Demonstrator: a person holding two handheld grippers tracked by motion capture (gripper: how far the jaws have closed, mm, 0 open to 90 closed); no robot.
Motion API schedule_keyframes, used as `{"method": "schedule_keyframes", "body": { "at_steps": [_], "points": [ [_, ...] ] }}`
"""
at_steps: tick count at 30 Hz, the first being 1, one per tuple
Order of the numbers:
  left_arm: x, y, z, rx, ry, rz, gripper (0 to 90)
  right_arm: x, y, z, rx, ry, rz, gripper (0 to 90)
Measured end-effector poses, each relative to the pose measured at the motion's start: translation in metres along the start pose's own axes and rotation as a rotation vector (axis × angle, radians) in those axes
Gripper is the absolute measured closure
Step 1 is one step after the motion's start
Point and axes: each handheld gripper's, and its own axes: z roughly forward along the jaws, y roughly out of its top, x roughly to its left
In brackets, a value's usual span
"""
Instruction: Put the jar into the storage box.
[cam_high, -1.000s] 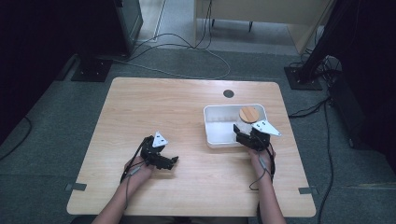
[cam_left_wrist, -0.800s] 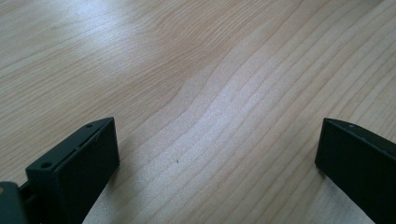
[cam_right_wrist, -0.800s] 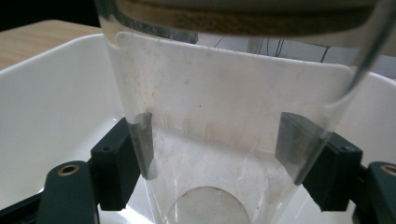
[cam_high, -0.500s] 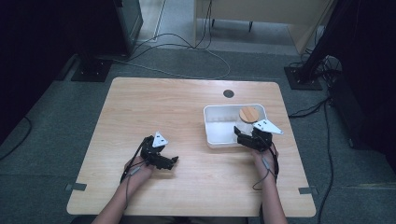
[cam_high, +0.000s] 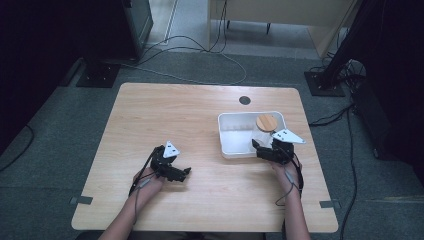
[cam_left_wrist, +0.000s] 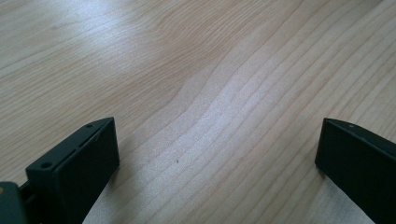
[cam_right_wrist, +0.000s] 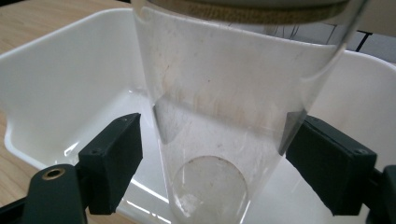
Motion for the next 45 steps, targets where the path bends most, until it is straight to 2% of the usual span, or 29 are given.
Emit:
{"method": "schedule_keyframes", "body": {
  "at_steps": [7,20,29,37,45],
  "points": [
    [0.000,0.000,0.000,0.000,0.000,0.000,0.0,-0.001,-0.001,-0.004,0.015,0.017,0.005,18.0],
    [0.000,0.000,0.000,0.000,0.000,0.000,0.0,-0.003,-0.002,-0.010,0.053,0.043,-0.015,18.0],
    [0.000,0.000,0.000,0.000,0.000,0.000,0.0,-0.005,0.000,-0.019,0.074,0.078,-0.045,18.1],
    [0.000,0.000,0.000,0.000,0.000,0.000,0.0,-0.006,0.000,-0.023,0.093,0.086,-0.056,18.1],
    [0.000,0.000,0.000,0.000,0.000,0.000,0.0,-0.009,0.003,-0.033,0.121,0.102,-0.093,18.0]
  ]
}}
